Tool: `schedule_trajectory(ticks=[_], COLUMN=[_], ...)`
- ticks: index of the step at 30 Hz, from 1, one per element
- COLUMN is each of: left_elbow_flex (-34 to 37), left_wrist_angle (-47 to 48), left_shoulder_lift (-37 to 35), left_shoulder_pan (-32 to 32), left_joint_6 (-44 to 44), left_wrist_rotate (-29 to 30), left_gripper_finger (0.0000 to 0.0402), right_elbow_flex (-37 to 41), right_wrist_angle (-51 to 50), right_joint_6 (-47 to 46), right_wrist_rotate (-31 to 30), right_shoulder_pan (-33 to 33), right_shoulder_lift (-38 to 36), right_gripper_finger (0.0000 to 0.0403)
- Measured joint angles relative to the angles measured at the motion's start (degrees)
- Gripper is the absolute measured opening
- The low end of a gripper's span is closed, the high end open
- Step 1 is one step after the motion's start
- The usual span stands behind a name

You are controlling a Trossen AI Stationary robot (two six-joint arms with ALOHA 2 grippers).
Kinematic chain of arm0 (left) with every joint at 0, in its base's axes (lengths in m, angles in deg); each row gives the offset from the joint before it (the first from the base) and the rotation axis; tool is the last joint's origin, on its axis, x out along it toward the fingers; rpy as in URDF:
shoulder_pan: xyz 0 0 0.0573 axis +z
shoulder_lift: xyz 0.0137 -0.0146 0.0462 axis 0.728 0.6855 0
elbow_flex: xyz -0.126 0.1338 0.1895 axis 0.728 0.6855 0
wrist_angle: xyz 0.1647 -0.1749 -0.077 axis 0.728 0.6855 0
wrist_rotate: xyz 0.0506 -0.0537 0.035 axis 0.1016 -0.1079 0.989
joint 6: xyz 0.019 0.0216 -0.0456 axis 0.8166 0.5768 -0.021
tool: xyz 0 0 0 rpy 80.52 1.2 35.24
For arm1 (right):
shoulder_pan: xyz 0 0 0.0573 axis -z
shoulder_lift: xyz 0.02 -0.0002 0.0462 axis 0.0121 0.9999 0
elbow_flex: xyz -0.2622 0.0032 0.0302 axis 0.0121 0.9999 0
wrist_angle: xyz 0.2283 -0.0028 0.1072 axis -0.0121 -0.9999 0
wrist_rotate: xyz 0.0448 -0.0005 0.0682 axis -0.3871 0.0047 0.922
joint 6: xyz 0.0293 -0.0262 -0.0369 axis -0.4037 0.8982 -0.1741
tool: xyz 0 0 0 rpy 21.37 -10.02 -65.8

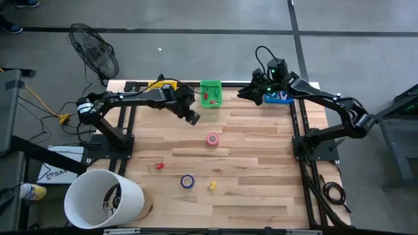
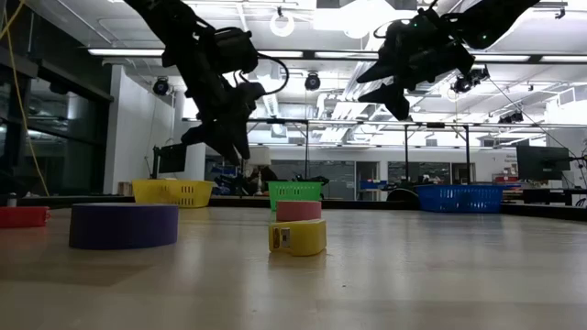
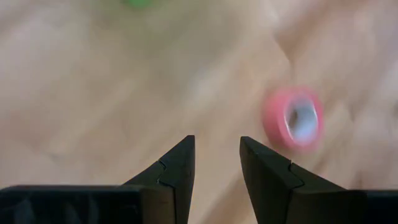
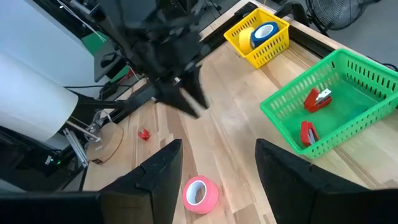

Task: Pick and place Stapler, Stapler remover, tape
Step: Put the pink tape into the yellow basket

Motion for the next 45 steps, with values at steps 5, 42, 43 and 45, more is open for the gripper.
schedule_trajectory(ticks=[5,42,43,45], left_elbow_flex=[0.0,-2.0,-3.4,-6.6], left_wrist_angle=[6.7,-9.2,-9.0,-7.1], left_shoulder_lift=[0.0,6.3,7.4,10.0], left_shoulder_pan=[-3.8,-16.1,-16.5,-16.7], left_joint_6=[7.4,-33.5,-33.3,-32.9], left_wrist_rotate=[-5.5,10.1,10.0,10.1], left_gripper_finger=[0.0124,0.0124,0.0124,0.0124], right_elbow_flex=[0.0,0.0,0.0,0.0], right_wrist_angle=[-0.6,-14.5,-14.7,-15.0], right_joint_6=[0.0,4.1,4.1,4.1], right_wrist_rotate=[-0.1,-4.0,-4.3,-4.5], right_shoulder_pan=[0.0,0.0,0.0,0.0], right_shoulder_lift=[0.0,0.0,0.0,0.0], right_gripper_finger=[0.0193,0.0193,0.0193,0.0193])
